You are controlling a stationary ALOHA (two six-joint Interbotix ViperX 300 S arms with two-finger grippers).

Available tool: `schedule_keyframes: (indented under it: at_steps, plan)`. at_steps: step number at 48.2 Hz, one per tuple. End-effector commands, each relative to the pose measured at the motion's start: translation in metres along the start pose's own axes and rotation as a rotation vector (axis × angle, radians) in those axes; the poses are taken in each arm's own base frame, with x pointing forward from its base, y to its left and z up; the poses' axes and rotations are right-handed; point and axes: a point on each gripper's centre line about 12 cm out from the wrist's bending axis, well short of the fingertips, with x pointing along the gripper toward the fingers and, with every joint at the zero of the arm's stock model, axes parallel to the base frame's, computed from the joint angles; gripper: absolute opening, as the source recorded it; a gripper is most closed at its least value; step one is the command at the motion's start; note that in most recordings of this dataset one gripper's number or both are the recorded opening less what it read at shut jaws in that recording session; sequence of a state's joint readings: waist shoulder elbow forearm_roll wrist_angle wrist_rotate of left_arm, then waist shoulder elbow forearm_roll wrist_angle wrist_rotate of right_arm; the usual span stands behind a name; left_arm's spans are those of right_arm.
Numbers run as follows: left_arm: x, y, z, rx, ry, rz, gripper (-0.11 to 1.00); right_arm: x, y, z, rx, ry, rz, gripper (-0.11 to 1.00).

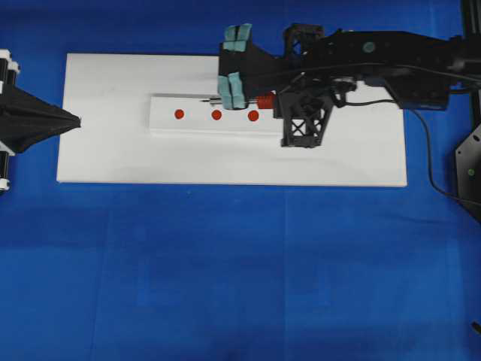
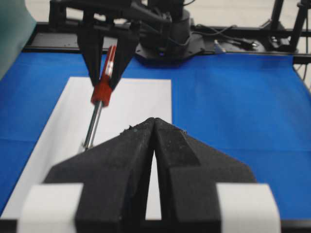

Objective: Touch the tip of the soldering iron to the mark.
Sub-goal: 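Lower the iron tip onto the left red dot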

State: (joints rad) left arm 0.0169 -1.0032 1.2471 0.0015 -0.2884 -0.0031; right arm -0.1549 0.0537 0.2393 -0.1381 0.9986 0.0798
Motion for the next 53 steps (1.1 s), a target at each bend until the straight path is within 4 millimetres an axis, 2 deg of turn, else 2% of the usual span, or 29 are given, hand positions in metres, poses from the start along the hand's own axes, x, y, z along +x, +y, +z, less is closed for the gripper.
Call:
schedule_keyframes:
  at_steps: [1,18,28,37,53]
  plan:
    - [0.002,0.000,0.004,0.000,-0.009,0.000,0.00,-0.004,0.000,0.012,0.005,-0.043,0.003,0.06]
    - [0.001,0.000,0.002,0.000,-0.006,0.002,0.00,0.034,0.004,0.031,-0.007,0.000,0.003,0.06]
    - [0.001,0.000,0.001,0.000,-0.002,0.000,0.00,0.050,0.006,0.037,-0.013,0.021,0.003,0.06]
    - [0.001,0.000,0.000,0.000,0.000,0.000,0.00,0.057,0.007,0.039,-0.015,0.032,0.003,0.06]
    - [0.001,0.000,0.000,0.000,0.000,0.000,0.00,0.059,0.006,0.039,-0.013,0.037,0.002,0.06]
